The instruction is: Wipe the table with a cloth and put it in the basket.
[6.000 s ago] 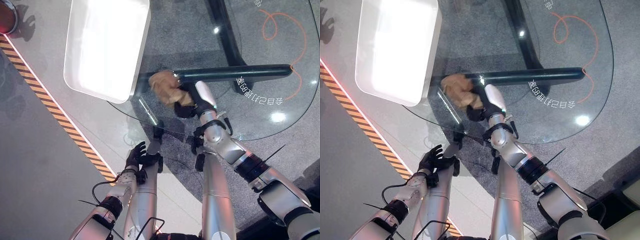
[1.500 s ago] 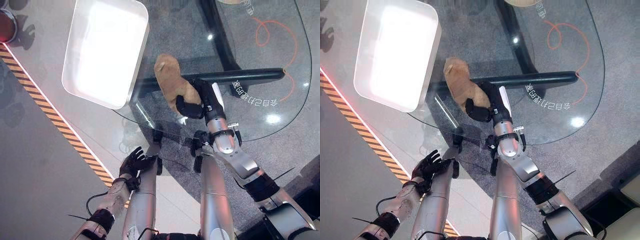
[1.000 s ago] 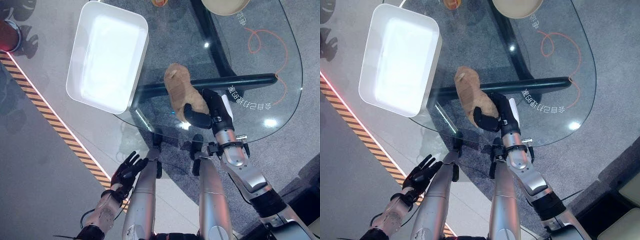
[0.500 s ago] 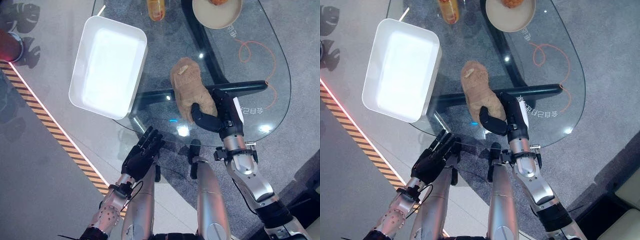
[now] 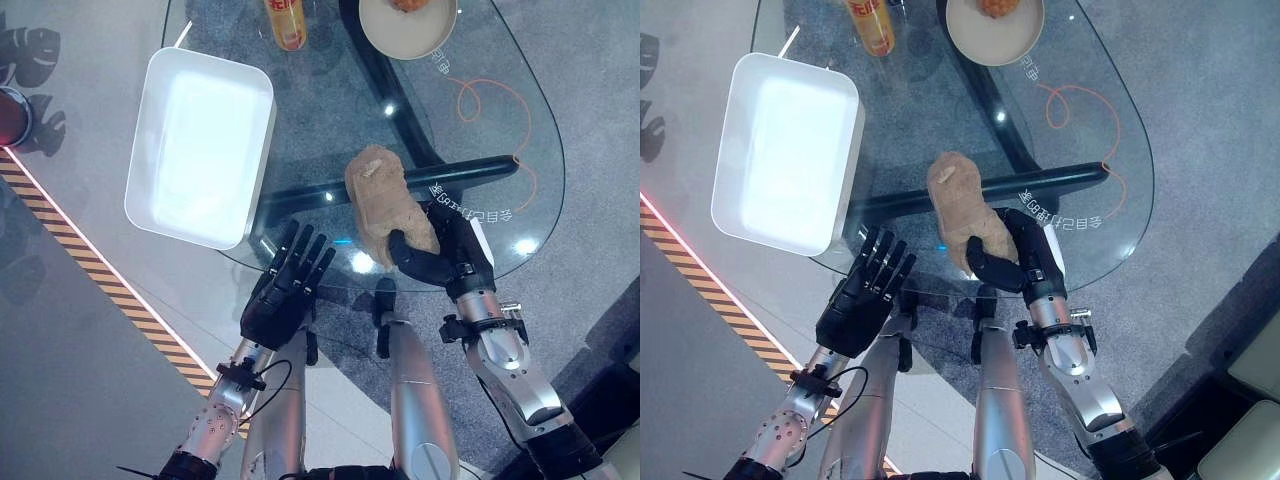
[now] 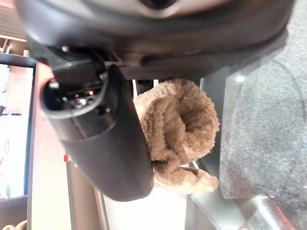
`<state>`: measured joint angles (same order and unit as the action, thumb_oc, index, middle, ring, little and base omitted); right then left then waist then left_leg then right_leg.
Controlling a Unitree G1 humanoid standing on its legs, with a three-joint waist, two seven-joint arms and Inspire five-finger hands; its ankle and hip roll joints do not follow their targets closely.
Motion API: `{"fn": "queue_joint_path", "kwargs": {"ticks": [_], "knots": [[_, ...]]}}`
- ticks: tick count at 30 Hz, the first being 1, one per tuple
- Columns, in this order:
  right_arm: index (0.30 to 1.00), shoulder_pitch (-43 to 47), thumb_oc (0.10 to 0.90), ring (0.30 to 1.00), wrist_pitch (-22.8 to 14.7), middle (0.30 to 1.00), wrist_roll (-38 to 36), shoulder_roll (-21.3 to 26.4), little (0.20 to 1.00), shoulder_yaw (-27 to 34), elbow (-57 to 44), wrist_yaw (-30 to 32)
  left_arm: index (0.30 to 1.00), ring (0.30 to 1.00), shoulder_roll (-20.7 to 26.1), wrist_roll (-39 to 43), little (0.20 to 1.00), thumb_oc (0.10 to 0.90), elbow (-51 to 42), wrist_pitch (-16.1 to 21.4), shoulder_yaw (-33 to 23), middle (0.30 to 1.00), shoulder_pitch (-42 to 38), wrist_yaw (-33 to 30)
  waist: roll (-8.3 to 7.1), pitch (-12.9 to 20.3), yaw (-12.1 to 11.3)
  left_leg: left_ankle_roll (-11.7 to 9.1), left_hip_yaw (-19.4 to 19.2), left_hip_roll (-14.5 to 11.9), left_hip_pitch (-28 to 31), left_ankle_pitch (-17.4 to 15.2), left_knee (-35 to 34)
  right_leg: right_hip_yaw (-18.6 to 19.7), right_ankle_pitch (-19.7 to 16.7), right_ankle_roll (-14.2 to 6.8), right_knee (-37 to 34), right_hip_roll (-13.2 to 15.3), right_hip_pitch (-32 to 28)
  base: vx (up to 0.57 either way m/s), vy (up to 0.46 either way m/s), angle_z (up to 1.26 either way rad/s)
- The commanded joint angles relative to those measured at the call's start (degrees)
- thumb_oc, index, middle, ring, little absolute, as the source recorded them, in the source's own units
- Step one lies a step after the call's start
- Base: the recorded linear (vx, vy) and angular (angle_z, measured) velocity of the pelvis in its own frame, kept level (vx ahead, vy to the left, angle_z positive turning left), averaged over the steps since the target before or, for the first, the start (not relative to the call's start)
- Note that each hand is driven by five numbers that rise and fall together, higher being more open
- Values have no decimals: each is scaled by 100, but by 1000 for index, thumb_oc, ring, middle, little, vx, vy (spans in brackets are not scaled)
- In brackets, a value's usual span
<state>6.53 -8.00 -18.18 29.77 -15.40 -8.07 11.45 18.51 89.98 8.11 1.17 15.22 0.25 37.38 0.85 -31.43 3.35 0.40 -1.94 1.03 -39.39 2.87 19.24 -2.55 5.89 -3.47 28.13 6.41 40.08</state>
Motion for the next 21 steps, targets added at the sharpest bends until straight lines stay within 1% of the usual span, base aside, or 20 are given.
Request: {"fn": "queue_joint_path", "kwargs": {"ticks": [1, 6, 16, 21], "knots": [[300, 375, 100, 300, -993, 300, -27, 247, 200, 168, -1427, -366, 900, 900, 73, 279, 900, 800, -871, -16, -134, 900, 203, 528, -120, 164, -23, 335, -686, 198, 39, -791, 702, -144, -696, 182, -606, -530, -25, 0, 0, 0], [300, 581, 100, 300, -1030, 300, -108, 232, 200, 69, -1448, -588, 900, 900, 121, 192, 900, 800, -917, -115, -135, 900, -20, 358, -136, 164, -18, 321, -674, 194, -3, -769, 734, -126, -709, 184, -603, -532, -11, 0, 0, 0], [300, 865, 100, 300, -853, 300, -183, 182, 200, -158, -1804, -1175, 900, 900, 119, 55, 900, 800, -958, -220, -141, 900, -184, -52, -101, 164, -14, 305, -649, 223, -63, -729, 769, -77, -716, 201, -580, -541, 65, 0, 0, 0], [300, 923, 100, 300, -940, 300, -261, 216, 200, -269, -1837, -1341, 900, 900, 159, -72, 900, 800, -987, -264, -111, 900, -206, -149, -87, 164, -24, 297, -641, 223, -105, -705, 764, -74, -715, 202, -586, -539, 104, 0, 0, 0]]}}
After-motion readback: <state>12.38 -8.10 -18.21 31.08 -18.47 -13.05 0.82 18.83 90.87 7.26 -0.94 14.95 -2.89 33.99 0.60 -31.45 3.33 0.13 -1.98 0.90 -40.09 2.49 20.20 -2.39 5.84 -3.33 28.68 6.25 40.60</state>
